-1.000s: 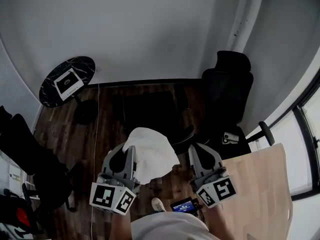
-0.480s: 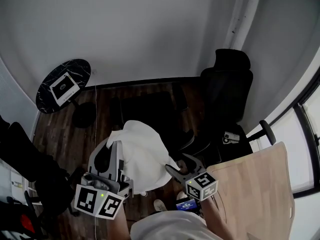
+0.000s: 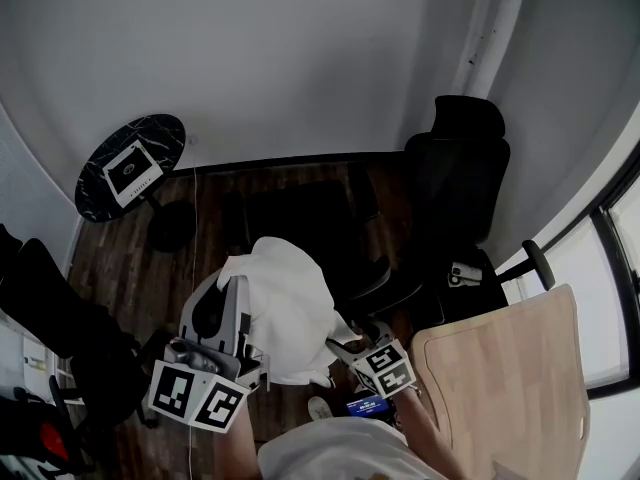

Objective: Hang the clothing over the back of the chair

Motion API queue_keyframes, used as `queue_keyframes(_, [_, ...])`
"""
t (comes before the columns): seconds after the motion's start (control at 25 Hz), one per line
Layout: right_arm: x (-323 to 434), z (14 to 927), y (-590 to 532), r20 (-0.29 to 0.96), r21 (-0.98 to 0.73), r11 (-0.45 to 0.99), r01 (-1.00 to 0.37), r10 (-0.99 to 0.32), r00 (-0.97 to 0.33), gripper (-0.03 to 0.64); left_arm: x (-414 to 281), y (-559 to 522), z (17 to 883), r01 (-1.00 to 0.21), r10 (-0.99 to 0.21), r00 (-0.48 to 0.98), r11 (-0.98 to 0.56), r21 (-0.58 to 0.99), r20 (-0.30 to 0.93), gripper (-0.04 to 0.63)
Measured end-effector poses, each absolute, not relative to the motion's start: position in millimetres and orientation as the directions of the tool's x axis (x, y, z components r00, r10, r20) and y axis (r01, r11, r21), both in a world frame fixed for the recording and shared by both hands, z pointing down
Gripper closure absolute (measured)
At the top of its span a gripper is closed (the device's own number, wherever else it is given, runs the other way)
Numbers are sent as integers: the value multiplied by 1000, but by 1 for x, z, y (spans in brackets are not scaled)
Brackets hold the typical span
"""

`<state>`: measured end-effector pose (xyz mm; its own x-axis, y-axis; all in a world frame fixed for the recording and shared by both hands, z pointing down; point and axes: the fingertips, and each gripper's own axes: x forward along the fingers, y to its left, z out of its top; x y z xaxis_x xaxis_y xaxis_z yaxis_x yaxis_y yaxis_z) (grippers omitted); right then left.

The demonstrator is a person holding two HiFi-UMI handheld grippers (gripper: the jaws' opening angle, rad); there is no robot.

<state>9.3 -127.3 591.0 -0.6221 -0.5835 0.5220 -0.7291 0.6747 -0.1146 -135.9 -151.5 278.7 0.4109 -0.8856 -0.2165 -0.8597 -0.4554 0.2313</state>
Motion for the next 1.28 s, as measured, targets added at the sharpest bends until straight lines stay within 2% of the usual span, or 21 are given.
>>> queue_keyframes(0.08, [14, 595, -127, 543, -59, 653, -755, -614, -573, 302, -134, -149, 278, -855, -882, 419, -463, 233, -216, 571])
queue_keyframes(0.28, [23, 610, -125, 554, -46, 620, -784, -637, -536, 307, -126, -145, 276, -815, -860, 456, -507, 280, -230, 571])
queue_keyframes(0.36, [19, 606, -125, 544, -14, 629, -777, -647, -534, 439, -121, -144, 277, -808, -853, 469, -519, 278, -228, 571])
queue_keyframes(0.44, [16, 604, -123, 545, -8, 634, -773, -646, -535, 484, -119, -142, 277, -804, -849, 476, -526, 278, -229, 571])
queue_keyframes(0.56, [22, 601, -123, 534, -26, 620, -784, -655, -535, 517, -121, -140, 278, -803, -848, 478, -527, 277, -229, 571])
queue_keyframes(0.64, [34, 589, -122, 510, -27, 590, -807, -686, -519, 594, -124, -139, 280, -805, -851, 474, -523, 281, -226, 571])
queue_keyframes(1.04, [68, 462, -135, 230, -27, 462, -886, -860, -456, 595, -167, -140, 300, -845, -894, 405, -447, 295, -194, 571])
queue_keyframes(1.28, [95, 360, -138, 17, -10, 395, -919, -919, -395, 595, -187, -131, 288, -840, -887, 391, -453, 299, -246, 571])
